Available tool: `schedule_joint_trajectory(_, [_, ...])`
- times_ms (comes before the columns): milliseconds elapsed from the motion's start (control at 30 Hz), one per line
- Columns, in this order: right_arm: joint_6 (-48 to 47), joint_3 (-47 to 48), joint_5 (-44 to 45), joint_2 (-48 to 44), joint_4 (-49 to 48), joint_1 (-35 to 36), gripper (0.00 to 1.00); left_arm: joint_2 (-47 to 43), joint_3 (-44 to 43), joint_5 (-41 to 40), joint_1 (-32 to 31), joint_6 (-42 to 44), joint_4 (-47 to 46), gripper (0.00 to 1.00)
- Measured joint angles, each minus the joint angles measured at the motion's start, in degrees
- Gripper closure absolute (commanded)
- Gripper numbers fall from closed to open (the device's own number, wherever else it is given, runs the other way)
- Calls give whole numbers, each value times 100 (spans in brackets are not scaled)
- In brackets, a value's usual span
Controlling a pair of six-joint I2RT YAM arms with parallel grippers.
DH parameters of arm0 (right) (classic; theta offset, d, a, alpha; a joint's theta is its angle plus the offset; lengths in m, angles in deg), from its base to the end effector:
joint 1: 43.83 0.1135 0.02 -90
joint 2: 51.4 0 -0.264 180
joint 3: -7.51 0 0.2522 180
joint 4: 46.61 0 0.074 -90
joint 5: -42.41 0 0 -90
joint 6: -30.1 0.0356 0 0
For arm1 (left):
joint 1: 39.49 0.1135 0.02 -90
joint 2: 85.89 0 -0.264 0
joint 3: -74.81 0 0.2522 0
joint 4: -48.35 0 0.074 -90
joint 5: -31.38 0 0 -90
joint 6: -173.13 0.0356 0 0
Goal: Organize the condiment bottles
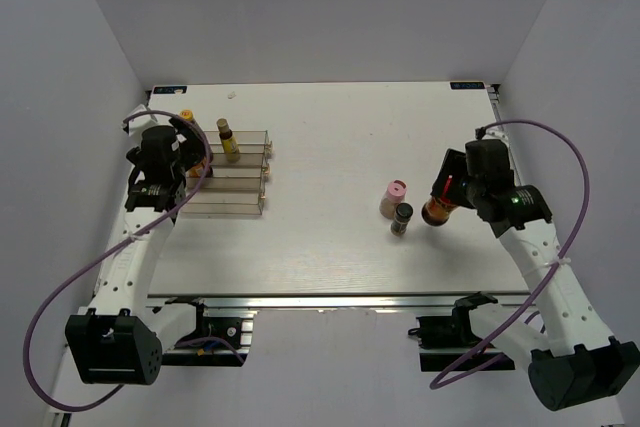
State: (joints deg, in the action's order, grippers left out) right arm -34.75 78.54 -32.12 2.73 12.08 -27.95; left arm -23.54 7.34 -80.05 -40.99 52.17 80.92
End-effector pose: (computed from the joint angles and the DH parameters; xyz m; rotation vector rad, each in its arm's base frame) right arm 0.1828 0.0421 0.3286 0.3202 2.2464 0.0670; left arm 0.2440 0.0066 0.3205 -0.7313 1.8769 0.0238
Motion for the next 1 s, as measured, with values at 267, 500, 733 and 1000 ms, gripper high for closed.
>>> schedule_joint_trajectory(267, [-291,1102,-389,575,-109,0,91,-197,188,1239,9,358,-431,2])
schedule_joint_trajectory(500, [-597,2100,-1325,1502,-308,122,94,-234,669,3792,-487,1161,-1523,2])
schedule_joint_trajectory(733, [-892,3198,-1725,2669,-310,1019,95,-20,706,4168,-2173,2122,-2175,2])
schedule_joint_trajectory(1000, [-984,4148,-2026,3834,-273,1812,98,203,706,3637,-2387,2317,-2479,2])
